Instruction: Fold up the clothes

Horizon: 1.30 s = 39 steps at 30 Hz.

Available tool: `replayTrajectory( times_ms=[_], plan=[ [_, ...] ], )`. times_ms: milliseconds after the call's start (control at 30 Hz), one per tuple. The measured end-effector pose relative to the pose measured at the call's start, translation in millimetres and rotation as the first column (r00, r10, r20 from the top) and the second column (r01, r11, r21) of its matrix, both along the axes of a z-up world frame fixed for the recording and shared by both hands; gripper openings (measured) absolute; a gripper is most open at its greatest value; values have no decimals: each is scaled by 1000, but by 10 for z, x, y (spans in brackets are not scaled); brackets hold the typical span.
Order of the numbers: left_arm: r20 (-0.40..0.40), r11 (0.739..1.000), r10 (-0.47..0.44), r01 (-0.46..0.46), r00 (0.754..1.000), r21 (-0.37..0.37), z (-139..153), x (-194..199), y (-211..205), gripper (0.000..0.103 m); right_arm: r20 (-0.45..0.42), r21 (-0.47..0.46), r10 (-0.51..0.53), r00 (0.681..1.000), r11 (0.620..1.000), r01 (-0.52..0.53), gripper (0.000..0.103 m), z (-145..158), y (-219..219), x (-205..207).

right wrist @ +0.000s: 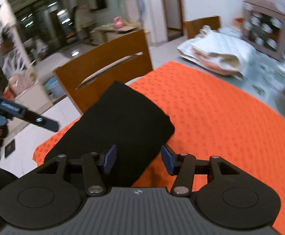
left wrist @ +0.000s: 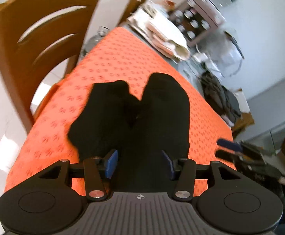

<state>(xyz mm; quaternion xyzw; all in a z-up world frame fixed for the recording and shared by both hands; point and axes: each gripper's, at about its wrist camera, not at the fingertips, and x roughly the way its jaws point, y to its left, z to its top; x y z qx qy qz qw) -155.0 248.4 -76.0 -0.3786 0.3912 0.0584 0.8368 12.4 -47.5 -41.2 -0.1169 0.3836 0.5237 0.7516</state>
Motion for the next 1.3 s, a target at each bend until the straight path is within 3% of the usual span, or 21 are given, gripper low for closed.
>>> replayTrajectory(
  times_ms=[133,300,433,533,667,800,1000,1067,1133,1167,1300],
  plan=[
    [27,999,-41,41,999,-7,-62,222,56,53,-9,-5,-83,997,997,83,60,-41,-152,-218],
    [12,987,-157,157,988,-31,-189,429,132,57,-12,-20,-227,974,974,227,60,-202,-243,-463],
    [28,955,-289,290,957,-53,-236,589,166,56,-22,-10,-365,931,931,365,60,-305,-231,-689],
    [43,937,-319,322,947,-139,-256,639,278,56,-13,-15,-443,896,896,443,60,-373,-175,-883],
    [62,920,-362,367,930,-138,-168,632,371,58,-12,-8,-521,853,853,521,60,-382,-128,-1128],
    [62,899,-415,420,908,-127,-146,691,323,66,-14,-18,-573,819,819,573,60,-383,-111,-1299],
    [4,883,-461,459,887,-95,-267,835,197,69,2,-31,-629,777,777,629,60,-342,-120,-1475],
    [-1,886,-453,451,891,-107,-300,839,239,64,6,-34,-640,769,768,639,60,-329,-123,-1530],
    [-4,889,-446,442,895,-117,-330,841,282,36,7,-38,-645,764,763,645,60,-323,-122,-1575],
    [5,893,-439,437,898,-106,-316,831,307,31,8,-40,-645,764,763,645,60,-322,-115,-1588],
    [37,908,-409,410,912,-85,-224,779,427,24,19,-44,-640,768,767,640,60,-296,-82,-1621]
  ],
)
